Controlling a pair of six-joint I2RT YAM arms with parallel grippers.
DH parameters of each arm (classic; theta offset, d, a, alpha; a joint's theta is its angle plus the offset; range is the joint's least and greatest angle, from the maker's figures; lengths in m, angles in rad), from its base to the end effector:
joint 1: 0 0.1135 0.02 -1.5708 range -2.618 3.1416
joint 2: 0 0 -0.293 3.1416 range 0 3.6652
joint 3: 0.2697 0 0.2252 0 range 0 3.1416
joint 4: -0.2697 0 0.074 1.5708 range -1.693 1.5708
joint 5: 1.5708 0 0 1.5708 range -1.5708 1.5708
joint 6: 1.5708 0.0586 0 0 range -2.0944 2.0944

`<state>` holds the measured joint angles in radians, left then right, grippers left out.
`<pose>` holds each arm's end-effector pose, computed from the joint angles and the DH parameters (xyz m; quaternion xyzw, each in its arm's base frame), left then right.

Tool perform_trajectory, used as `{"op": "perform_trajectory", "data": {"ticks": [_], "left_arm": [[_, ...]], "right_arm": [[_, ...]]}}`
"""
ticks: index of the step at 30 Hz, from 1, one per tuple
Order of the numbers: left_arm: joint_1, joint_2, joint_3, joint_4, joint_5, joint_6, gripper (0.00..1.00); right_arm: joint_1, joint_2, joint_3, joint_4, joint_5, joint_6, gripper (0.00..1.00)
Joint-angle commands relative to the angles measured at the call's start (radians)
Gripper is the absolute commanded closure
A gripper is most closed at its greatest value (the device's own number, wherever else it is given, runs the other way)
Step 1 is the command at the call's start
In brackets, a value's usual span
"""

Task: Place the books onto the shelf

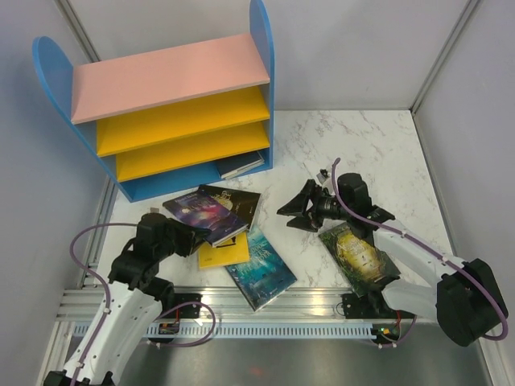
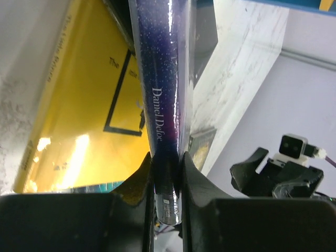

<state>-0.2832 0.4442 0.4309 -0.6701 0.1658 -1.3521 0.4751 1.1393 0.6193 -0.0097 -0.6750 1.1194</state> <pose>0.0698 -0.0304 0.2133 -0.4279 0.7927 -0.3633 0.2380 0.1780 0.1327 0.2634 0.1030 0.8286 0.5365 0.1224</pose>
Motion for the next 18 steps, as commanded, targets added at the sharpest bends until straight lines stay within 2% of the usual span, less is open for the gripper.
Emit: {"op": "perform_trajectory", "data": {"ticks": [1,4,11,18], "left_arm": [[-0.01,-0.019,0.083,-0.016,0.126,0.053,0.98],[-0.01,-0.027,0.107,0.026,0.162,0.022,0.98],[-0.011,-0.061,0.135,0.142,0.198,-0.054,0.98],[-0.011,-0.079,0.149,0.236,0.221,-0.099,0.98]], "right_arm": [[0.025,-0.004,-0.055,0.236,-0.029,0.163,0.22],[0.06,0.033,-0.089,0.331,-0.021,0.23,0.2],[0.144,0.103,-0.09,0.401,0.008,0.269,0.19],[0.178,0.158,-0.101,0.439,0.02,0.287,0.19]]}}
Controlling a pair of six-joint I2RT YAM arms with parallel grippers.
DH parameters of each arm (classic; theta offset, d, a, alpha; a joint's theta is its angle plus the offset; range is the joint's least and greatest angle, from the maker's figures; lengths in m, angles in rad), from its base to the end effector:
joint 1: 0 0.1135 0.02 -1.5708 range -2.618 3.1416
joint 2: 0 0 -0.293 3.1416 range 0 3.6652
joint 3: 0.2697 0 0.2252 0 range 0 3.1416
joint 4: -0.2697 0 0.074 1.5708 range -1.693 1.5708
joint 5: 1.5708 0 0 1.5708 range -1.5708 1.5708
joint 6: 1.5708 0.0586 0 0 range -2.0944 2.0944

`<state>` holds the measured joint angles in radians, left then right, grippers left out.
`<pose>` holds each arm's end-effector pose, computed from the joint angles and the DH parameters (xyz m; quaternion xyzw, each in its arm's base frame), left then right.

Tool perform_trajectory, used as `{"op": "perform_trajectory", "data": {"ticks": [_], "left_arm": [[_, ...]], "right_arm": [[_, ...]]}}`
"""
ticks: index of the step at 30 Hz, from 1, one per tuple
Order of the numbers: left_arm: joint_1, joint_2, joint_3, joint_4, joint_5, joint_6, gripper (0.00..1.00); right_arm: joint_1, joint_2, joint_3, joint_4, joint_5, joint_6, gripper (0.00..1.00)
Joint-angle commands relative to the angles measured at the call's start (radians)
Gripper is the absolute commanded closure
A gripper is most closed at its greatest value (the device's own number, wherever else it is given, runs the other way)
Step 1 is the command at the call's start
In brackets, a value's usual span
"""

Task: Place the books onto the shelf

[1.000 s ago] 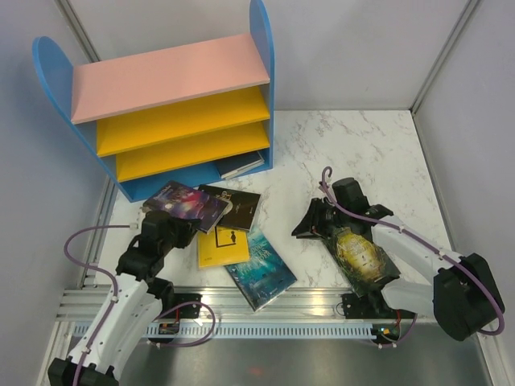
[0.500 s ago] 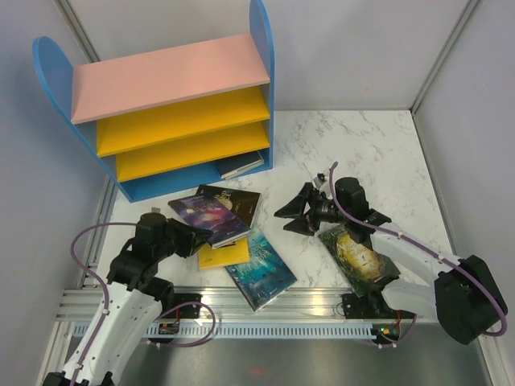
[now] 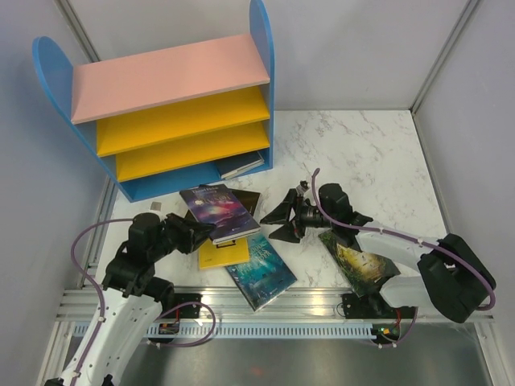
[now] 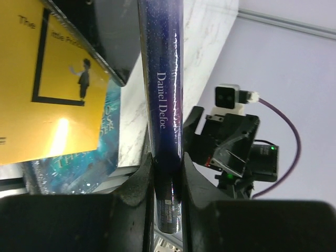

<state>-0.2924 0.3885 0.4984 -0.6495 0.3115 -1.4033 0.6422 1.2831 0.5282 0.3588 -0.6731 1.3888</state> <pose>0.0612 -0.0372 0.2413 -0.3882 0.7706 -0.4545 0.2211 0.1756 0.1770 0.2432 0.1162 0.7983 0.5894 0.0422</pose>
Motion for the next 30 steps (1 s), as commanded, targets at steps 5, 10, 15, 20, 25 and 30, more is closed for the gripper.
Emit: {"op": "perform_trajectory", "data": {"ticks": [5,10,15,20,25,30], "left_arm": [[-0.001,-0.026,0.069,0.275,0.109,-0.062,0.98],[-0.002,-0.048,0.043,0.298,0.109,-0.069,0.98],[-0.002,-0.083,-0.001,0.338,0.097,-0.098,0.98],[-0.001,-0.115,-0.052,0.406,0.083,-0.141,0.98],[-0.001,-0.135,-0.072,0.416,0.077,-0.155,0.98],[-0.001,-0.161,-0.089,0.426,0.077,-0.18,0.98]], "right_arm": [[0.027,0.048,-0.017,0.134,0.024,0.056,0.19],[0.042,0.126,-0.03,0.347,0.023,0.193,0.18],[0.08,0.205,0.03,0.43,0.038,0.253,0.2],[0.117,0.242,0.073,0.48,0.067,0.302,0.33],[0.129,0.252,0.115,0.48,0.093,0.312,0.58],[0.129,0.26,0.144,0.454,0.122,0.3,0.64]]}}
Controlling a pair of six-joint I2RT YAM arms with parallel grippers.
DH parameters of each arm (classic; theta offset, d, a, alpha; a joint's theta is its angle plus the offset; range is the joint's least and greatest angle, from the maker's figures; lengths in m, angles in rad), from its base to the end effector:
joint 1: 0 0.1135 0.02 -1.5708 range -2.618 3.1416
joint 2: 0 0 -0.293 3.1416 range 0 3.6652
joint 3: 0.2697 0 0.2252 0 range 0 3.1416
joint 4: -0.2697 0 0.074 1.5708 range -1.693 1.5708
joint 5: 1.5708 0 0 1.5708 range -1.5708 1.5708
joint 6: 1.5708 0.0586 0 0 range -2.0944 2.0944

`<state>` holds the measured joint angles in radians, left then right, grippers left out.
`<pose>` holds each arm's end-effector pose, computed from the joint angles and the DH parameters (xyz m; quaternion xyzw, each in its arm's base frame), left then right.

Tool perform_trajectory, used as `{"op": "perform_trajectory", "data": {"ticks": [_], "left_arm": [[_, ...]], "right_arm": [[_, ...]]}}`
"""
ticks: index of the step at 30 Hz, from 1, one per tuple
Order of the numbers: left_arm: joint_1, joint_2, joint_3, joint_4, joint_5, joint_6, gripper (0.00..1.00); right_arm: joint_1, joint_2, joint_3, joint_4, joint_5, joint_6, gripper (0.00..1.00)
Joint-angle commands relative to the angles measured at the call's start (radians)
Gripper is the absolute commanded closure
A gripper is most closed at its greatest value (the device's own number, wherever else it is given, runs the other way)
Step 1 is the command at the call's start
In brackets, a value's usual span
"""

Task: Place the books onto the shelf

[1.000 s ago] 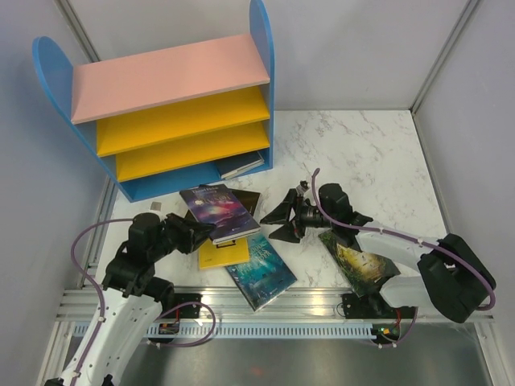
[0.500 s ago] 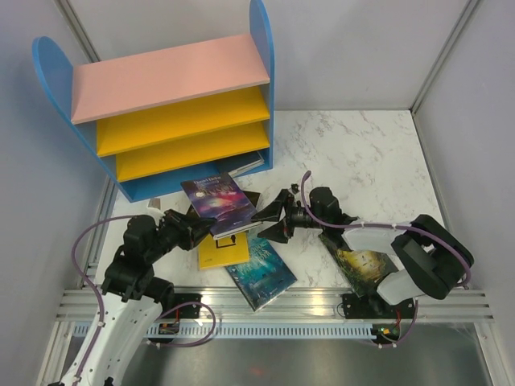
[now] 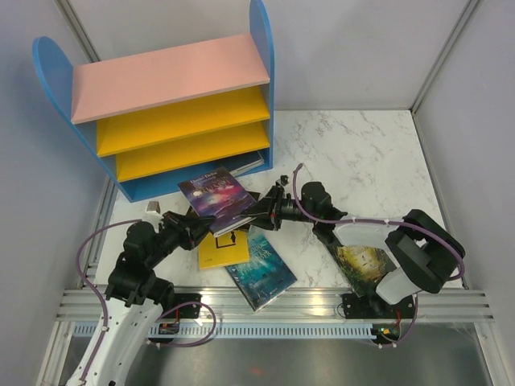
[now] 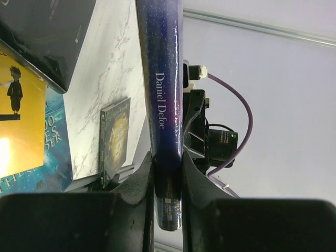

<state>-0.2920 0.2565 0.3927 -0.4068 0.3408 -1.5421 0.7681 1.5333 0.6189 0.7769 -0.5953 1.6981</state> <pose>0.0595 -0.0383 0.2422 -0.3758 0.6962 -0.5556 0.2556 0.2004 0.2393 0.2542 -0.1511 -0.7307 -0.6658 0.0006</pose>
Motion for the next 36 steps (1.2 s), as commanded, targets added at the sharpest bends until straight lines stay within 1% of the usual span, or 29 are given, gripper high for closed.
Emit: {"op": "perform_trajectory", "data": {"ticks": [1,8,9,11,12,13,14,16,18,20,21,22,24,25,27,28,31,36], "left_arm": [[-0.001,-0.033,0.015,0.186,0.049,-0.042,0.98],[-0.001,-0.051,0.006,0.204,0.072,-0.055,0.98],[-0.001,-0.053,0.005,0.204,0.073,-0.053,0.98],[-0.001,-0.062,0.0,0.206,0.081,-0.056,0.98],[-0.001,-0.066,-0.002,0.204,0.083,-0.055,0.98],[-0.001,-0.069,-0.002,0.201,0.086,-0.053,0.98],[-0.001,-0.079,0.0,0.191,0.086,-0.047,0.98],[0.001,-0.086,0.008,0.142,0.081,-0.036,0.98],[-0.001,-0.085,0.024,0.079,0.083,-0.003,0.98],[-0.001,-0.079,0.05,0.039,0.093,0.04,0.87],[-0.001,-0.077,0.061,-0.011,0.096,0.059,0.81],[-0.001,-0.076,0.072,-0.035,0.101,0.094,0.68],[-0.001,-0.082,0.107,-0.095,0.096,0.126,0.62],[-0.001,-0.085,0.118,-0.143,0.095,0.154,0.59],[0.001,-0.101,0.141,-0.181,0.093,0.177,0.53],[-0.001,-0.111,0.147,-0.22,0.09,0.189,0.48],[-0.001,-0.14,0.152,-0.26,0.09,0.198,0.43],[-0.001,-0.174,0.146,-0.296,0.084,0.197,0.43]], "right_arm": [[0.003,0.014,0.061,0.029,0.046,-0.02,0.64],[0.003,0.06,0.146,-0.01,0.072,-0.037,0.61],[0.003,0.068,0.16,-0.01,0.075,-0.037,0.64],[0.003,0.07,0.176,-0.011,0.08,-0.046,0.77],[0.002,0.07,0.186,-0.014,0.078,-0.051,0.92],[0.003,0.064,0.189,-0.018,0.08,-0.054,0.98],[0.003,0.05,0.191,-0.034,0.081,-0.069,1.0],[0.005,0.024,0.193,-0.063,0.088,-0.087,1.0],[0.002,-0.016,0.197,-0.128,0.088,-0.13,1.0],[-0.001,-0.06,0.202,-0.207,0.091,-0.166,1.0],[-0.004,-0.076,0.208,-0.237,0.095,-0.202,1.0],[-0.009,-0.091,0.212,-0.266,0.097,-0.219,1.0],[-0.027,-0.131,0.219,-0.324,0.101,-0.239,1.0],[-0.036,-0.143,0.219,-0.335,0.1,-0.245,1.0],[-0.068,-0.17,0.225,-0.349,0.094,-0.239,1.0],[-0.081,-0.176,0.228,-0.356,0.092,-0.238,1.0],[-0.127,-0.183,0.261,-0.378,0.085,-0.244,1.0],[-0.196,-0.136,0.344,-0.38,0.055,-0.244,1.0]]}}
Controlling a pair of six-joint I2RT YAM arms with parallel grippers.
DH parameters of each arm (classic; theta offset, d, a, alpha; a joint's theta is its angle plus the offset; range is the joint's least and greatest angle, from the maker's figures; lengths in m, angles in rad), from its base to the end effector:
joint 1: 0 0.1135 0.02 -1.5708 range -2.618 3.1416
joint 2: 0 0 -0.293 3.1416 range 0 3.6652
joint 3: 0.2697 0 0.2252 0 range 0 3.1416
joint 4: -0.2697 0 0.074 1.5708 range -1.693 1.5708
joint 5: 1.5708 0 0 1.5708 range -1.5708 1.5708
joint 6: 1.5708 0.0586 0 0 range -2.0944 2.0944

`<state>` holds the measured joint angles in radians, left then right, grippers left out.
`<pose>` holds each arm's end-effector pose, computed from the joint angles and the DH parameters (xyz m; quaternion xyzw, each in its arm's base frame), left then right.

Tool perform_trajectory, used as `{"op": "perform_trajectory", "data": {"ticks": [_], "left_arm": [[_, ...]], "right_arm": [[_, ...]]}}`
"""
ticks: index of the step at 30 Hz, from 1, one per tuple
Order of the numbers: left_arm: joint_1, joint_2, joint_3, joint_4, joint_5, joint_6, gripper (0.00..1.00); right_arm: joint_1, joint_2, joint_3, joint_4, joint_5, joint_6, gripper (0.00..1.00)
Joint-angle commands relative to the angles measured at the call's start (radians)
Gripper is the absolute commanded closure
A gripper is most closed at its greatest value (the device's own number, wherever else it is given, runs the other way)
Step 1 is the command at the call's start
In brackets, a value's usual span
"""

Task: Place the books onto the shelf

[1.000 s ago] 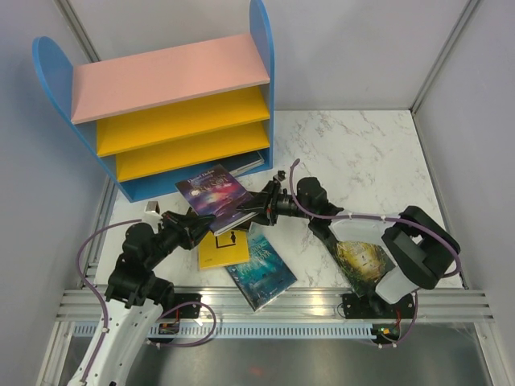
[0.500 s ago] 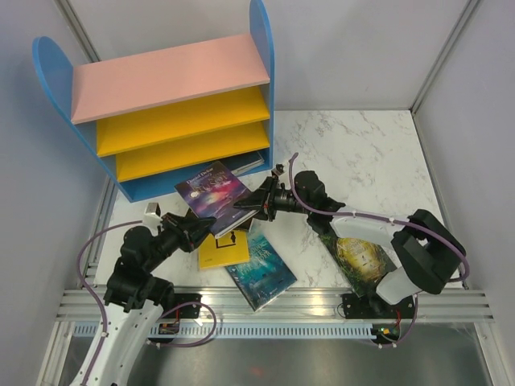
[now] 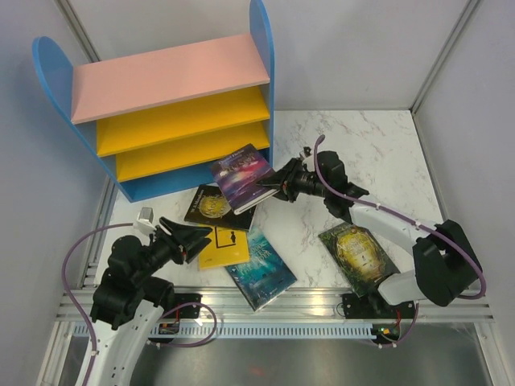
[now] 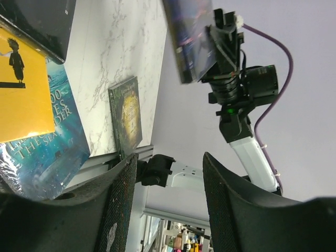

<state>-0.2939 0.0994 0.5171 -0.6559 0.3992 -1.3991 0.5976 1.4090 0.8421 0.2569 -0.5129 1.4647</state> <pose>0.0191 -0.0296 0.2553 -0.3001 0.7202 -0.5570 0.2847 0.2378 0.1966 0.2986 0.1926 0.7719 0.5944 0.1172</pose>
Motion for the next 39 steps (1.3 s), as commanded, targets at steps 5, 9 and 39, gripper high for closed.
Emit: {"op": "perform_trajectory", "data": {"ticks": [5,9,39], "left_arm": [[0.002,-0.017,0.032,-0.06,0.021,0.071,0.44],[0.002,-0.021,0.037,-0.085,0.013,0.075,0.45],[0.001,0.038,0.179,-0.231,-0.023,0.213,0.52]], "right_arm": [[-0.071,0.059,0.215,0.142,-0.062,-0.003,1.0],[-0.101,0.113,0.27,0.156,-0.058,0.012,1.0],[-0.105,0.625,0.447,0.139,0.188,0.103,0.44]]}}
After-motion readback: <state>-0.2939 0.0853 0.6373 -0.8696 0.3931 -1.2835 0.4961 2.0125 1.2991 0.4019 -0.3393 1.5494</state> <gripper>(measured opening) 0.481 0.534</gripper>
